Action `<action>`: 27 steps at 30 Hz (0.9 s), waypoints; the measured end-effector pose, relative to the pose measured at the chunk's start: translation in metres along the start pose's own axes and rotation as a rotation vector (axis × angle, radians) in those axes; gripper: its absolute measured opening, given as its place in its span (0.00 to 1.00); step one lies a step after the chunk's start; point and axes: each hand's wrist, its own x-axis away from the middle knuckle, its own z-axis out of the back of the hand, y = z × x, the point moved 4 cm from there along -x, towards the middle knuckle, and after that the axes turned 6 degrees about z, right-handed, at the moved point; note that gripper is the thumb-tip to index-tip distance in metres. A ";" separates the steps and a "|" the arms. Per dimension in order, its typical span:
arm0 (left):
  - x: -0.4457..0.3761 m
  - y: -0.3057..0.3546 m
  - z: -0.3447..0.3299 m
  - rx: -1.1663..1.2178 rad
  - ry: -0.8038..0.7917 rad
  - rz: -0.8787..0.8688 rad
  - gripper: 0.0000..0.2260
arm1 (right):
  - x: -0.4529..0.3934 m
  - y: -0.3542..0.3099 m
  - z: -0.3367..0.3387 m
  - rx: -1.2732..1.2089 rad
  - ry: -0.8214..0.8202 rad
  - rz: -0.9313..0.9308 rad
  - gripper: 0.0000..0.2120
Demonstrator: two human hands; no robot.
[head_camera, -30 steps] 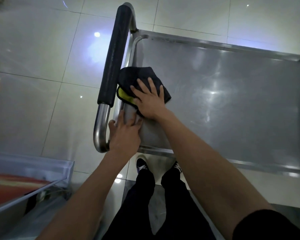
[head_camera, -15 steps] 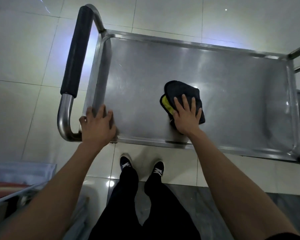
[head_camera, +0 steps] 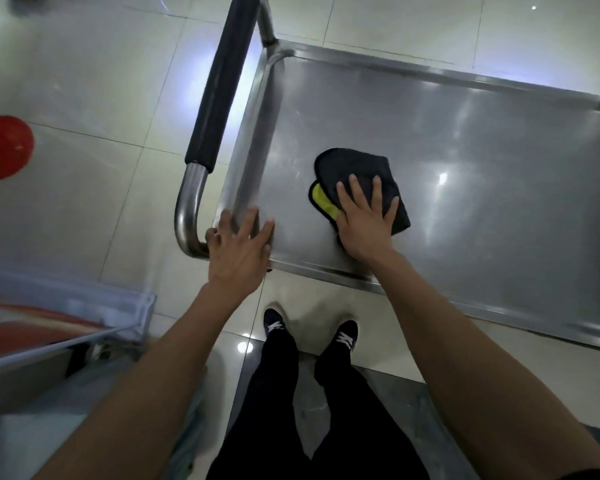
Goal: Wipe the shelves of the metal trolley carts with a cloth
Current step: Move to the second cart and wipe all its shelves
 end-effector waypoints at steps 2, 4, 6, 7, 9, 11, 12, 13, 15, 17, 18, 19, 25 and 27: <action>-0.003 -0.004 -0.003 0.011 -0.005 0.001 0.24 | -0.020 -0.036 -0.004 -0.006 0.003 0.058 0.27; -0.004 -0.006 -0.007 0.035 -0.015 0.009 0.24 | -0.038 -0.070 -0.009 -0.012 0.010 0.107 0.27; -0.004 -0.009 -0.010 0.056 -0.015 0.019 0.25 | -0.053 -0.102 -0.012 -0.025 0.015 0.159 0.27; -0.005 -0.010 -0.011 0.064 -0.009 0.025 0.25 | -0.060 -0.117 -0.013 -0.038 0.011 0.191 0.26; -0.005 -0.013 -0.011 0.069 0.011 0.022 0.25 | -0.072 -0.145 -0.014 -0.074 -0.009 0.263 0.25; -0.005 -0.017 -0.012 0.058 0.025 0.010 0.25 | -0.082 -0.163 -0.015 -0.115 -0.040 0.313 0.26; -0.006 -0.018 -0.013 0.054 0.026 0.005 0.25 | -0.084 -0.166 -0.015 -0.124 -0.050 0.326 0.26; -0.007 -0.020 -0.014 0.050 0.027 0.002 0.25 | -0.085 -0.165 -0.015 -0.124 -0.054 0.344 0.25; -0.007 -0.022 -0.015 0.037 0.027 -0.002 0.25 | -0.081 -0.158 -0.014 -0.122 -0.041 0.392 0.24; -0.007 -0.022 -0.015 0.023 0.030 -0.006 0.23 | -0.072 -0.146 -0.014 -0.114 -0.010 0.417 0.23; -0.007 -0.021 -0.015 0.026 0.027 -0.003 0.23 | -0.066 -0.137 -0.014 -0.104 0.009 0.406 0.23; -0.007 -0.020 -0.015 0.032 0.018 0.005 0.23 | -0.059 -0.126 -0.015 -0.092 0.028 0.380 0.23; -0.008 -0.014 -0.015 0.020 -0.036 0.012 0.26 | -0.009 -0.034 -0.012 -0.083 0.085 0.158 0.24; -0.007 -0.010 -0.012 0.020 -0.048 0.024 0.25 | 0.010 -0.001 -0.005 -0.100 0.111 0.086 0.24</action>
